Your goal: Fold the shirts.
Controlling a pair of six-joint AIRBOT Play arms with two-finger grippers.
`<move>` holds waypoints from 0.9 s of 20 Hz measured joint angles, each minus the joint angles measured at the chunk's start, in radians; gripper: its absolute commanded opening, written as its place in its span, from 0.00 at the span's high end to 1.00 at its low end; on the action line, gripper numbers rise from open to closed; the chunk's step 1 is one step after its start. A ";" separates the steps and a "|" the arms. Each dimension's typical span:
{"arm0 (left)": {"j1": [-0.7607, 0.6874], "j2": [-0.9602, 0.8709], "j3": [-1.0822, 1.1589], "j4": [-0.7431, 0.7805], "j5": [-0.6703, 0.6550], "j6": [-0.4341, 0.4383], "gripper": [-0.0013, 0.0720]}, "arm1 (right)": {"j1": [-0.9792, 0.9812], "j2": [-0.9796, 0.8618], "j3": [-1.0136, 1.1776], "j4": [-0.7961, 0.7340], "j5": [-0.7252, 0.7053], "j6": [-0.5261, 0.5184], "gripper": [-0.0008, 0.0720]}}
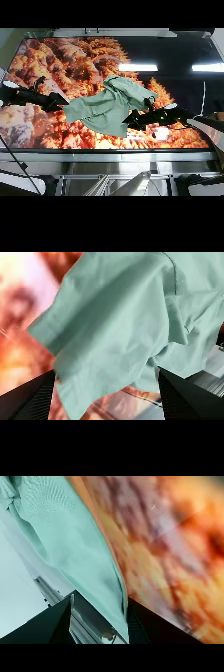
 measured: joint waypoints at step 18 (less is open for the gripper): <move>-0.033 0.030 0.124 -0.960 -0.351 0.047 0.96 | -0.058 0.323 0.158 0.198 0.195 -0.109 0.96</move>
